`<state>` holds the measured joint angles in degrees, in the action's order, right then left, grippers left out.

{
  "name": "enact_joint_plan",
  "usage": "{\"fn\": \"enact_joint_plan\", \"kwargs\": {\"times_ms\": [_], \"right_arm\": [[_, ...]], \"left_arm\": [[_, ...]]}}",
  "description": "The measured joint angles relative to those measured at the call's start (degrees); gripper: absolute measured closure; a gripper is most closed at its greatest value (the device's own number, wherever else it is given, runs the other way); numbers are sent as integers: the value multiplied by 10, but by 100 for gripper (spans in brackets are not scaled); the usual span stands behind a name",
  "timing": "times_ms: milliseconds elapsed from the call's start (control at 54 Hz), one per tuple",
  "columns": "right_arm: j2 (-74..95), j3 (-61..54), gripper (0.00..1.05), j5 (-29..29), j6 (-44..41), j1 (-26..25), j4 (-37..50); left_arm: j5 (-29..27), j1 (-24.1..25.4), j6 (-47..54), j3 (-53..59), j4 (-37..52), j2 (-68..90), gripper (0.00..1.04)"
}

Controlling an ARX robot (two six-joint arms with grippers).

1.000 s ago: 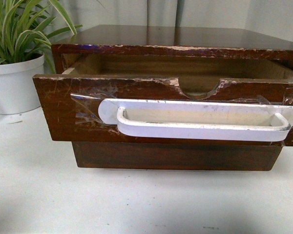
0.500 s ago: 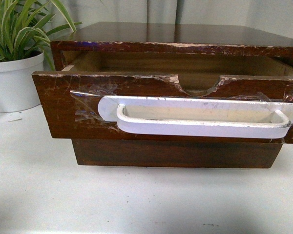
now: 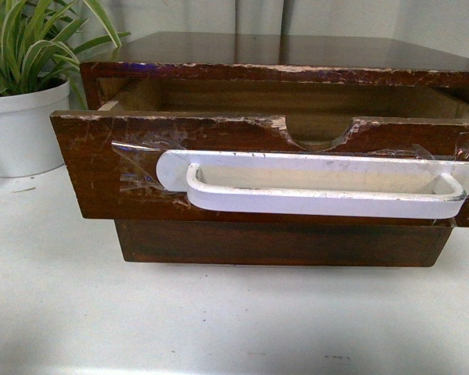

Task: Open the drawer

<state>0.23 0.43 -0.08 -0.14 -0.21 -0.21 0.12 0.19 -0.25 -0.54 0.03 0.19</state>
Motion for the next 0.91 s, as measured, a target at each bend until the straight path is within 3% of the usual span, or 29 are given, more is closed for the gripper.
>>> {"fn": "enact_joint_plan", "kwargs": {"times_ms": [111, 148, 907], "right_arm": [[0, 0, 13, 0, 0, 0, 0], [0, 0, 7, 0, 0, 0, 0], [0, 0, 9, 0, 0, 0, 0]], "left_arm": [[0, 0, 0, 0, 0, 0, 8], [0, 0, 0, 0, 0, 0, 5], [0, 0, 0, 0, 0, 0, 6]]}}
